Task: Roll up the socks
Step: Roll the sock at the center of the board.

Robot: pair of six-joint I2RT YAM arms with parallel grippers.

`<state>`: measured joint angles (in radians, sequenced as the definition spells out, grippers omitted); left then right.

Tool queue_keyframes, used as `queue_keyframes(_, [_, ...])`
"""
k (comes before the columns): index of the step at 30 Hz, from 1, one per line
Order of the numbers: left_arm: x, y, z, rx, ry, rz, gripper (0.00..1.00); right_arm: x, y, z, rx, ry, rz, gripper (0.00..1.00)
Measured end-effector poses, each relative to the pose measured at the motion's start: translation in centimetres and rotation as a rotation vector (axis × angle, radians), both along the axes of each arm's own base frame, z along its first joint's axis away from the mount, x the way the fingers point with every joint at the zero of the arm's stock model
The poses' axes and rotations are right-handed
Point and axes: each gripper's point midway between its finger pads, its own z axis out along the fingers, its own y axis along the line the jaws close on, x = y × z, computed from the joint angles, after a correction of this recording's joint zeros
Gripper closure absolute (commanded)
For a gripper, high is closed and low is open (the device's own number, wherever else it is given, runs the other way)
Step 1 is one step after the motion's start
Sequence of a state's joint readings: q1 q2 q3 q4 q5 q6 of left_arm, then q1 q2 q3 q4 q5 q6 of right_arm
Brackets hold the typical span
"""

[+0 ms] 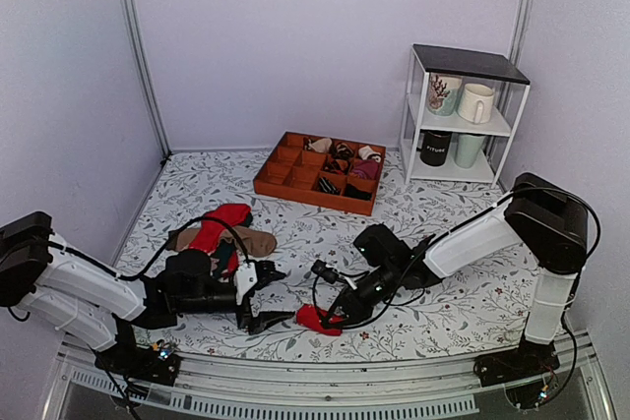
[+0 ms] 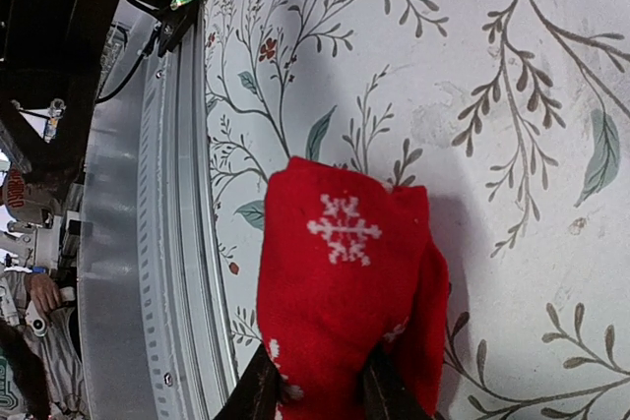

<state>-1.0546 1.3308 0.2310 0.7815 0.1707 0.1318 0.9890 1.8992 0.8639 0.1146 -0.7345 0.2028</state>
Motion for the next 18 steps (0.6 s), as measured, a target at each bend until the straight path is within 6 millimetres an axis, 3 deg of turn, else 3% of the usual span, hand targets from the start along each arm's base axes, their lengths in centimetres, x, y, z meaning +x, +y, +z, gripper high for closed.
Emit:
queue_keyframes(3, [-1.5,-0.6,0.0,0.005,-0.002,-0.101,0.27,0.1,0.0,0.0,0.001,0.011,0.003,0.76])
queue_keyframes(9, [-3.4,-1.5,-0.2,0.035,-0.005,-0.244,0.27,0.1,0.0,0.0,0.003,0.039,0.011,0.76])
queue_keyframes(18, [-4.2,-3.5,-3.8,0.17,-0.013,-0.333,0.35,0.2,-0.1,0.0,0.008,0.058,0.022,0.76])
